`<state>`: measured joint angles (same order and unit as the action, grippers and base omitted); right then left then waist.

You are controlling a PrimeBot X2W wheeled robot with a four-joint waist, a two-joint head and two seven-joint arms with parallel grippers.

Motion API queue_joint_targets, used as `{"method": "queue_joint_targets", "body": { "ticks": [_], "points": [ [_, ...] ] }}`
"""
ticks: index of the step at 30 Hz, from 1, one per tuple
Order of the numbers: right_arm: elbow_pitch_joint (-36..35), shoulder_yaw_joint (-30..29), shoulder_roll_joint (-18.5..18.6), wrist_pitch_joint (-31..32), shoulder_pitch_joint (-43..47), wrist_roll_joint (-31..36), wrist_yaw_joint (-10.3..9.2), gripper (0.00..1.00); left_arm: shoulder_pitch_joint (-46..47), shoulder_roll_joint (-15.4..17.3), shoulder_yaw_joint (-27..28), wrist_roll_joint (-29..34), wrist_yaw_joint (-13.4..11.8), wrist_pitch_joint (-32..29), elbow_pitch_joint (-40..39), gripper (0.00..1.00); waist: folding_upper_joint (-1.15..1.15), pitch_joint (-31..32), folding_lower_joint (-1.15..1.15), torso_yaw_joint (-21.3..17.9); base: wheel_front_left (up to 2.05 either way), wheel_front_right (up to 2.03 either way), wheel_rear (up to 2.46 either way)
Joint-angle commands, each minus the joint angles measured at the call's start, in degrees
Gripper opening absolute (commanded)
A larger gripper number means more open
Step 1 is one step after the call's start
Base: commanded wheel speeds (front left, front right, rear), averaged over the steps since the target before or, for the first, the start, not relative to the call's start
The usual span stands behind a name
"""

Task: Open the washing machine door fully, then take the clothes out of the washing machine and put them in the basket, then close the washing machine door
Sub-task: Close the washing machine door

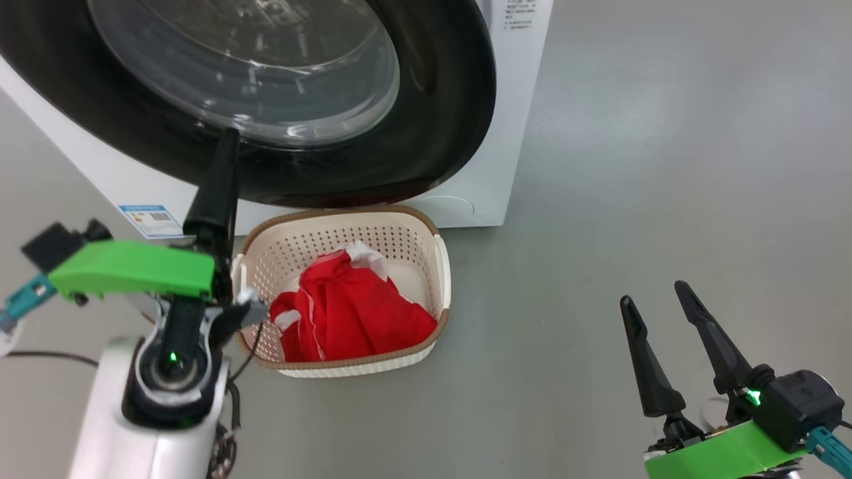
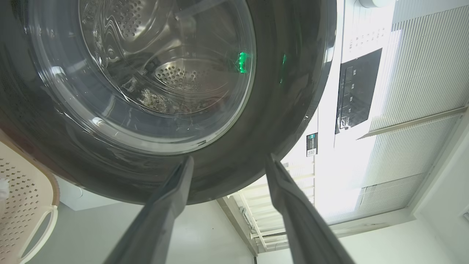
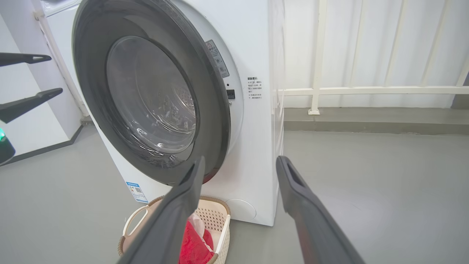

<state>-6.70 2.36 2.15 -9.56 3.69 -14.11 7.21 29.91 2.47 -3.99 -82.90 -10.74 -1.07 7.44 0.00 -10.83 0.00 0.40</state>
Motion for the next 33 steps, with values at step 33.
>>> {"method": "queue_joint_targets", "body": {
  "ticks": [33],
  "points": [
    [-1.81, -0.07, 0.73, -0.95, 2.02, -1.26, 0.28, 1.0, -21.03, 13.82, -10.4, 42.66, 0.43, 15.72, -17.63, 1.0, 0.0, 4.18, 0.0, 1.19, 0.0, 0.0, 0.0]
  ]
}}
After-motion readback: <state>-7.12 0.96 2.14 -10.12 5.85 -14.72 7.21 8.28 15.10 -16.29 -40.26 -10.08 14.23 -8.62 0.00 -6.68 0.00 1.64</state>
